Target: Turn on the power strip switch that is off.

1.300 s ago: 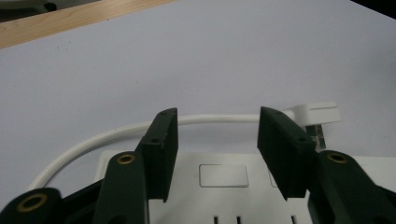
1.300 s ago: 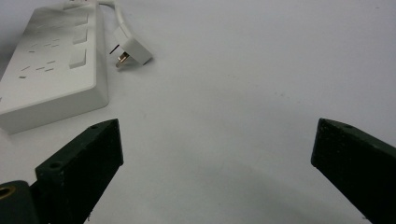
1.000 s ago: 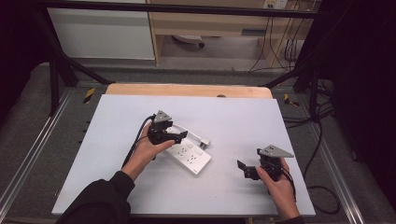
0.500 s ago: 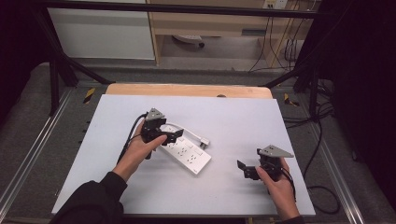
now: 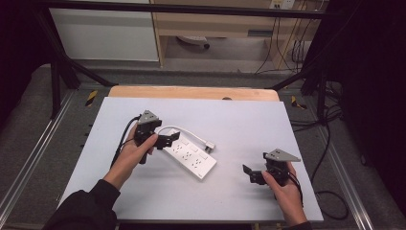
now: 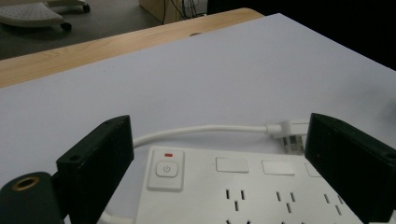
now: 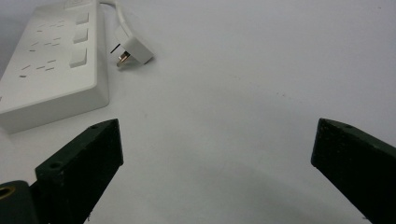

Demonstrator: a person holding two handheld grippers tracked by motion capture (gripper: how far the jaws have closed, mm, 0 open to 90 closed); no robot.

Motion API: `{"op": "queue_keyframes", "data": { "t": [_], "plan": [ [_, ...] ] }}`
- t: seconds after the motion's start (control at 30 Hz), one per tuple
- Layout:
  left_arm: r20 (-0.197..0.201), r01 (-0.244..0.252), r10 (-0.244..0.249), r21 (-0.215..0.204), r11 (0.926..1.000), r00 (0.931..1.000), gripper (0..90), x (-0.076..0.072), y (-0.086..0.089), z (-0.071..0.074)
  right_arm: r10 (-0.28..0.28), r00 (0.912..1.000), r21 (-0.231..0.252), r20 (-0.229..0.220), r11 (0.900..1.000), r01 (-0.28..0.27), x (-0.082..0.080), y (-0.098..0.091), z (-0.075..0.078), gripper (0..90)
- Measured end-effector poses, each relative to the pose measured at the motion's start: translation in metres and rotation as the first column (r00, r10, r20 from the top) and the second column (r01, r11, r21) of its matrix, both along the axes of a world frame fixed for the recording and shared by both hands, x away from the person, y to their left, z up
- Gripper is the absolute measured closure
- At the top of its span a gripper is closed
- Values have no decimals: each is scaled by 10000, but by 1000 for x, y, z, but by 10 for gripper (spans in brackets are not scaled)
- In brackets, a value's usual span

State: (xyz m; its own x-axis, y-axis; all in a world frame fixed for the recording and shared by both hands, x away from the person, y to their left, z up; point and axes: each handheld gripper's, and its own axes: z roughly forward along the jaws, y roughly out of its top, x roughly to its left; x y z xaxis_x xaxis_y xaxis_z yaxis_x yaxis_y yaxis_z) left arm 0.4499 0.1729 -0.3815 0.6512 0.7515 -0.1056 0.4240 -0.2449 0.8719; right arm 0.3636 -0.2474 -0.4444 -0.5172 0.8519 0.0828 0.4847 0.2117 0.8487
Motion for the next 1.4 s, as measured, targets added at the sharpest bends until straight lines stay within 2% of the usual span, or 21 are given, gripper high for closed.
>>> {"op": "queue_keyframes", "data": {
  "t": [0.43,0.63,1.0,1.4],
  "plan": [
    [118,-112,114,-171,9998,9999,75,-9,19,7,-21,10000,-22,-10,10000,21,0,0,0,26],
    [227,-212,212,-33,9998,9995,75,-17,32,12,-27,10000,-11,-10,10000,27,0,0,0,26],
    [265,-519,522,-90,9986,9983,74,-33,59,19,-23,10000,-57,-15,10000,23,0,1,0,26],
    [244,-762,767,-200,9969,9968,74,-50,84,13,-34,10000,-104,-58,9999,33,1,1,-1,26]
  ]
}}
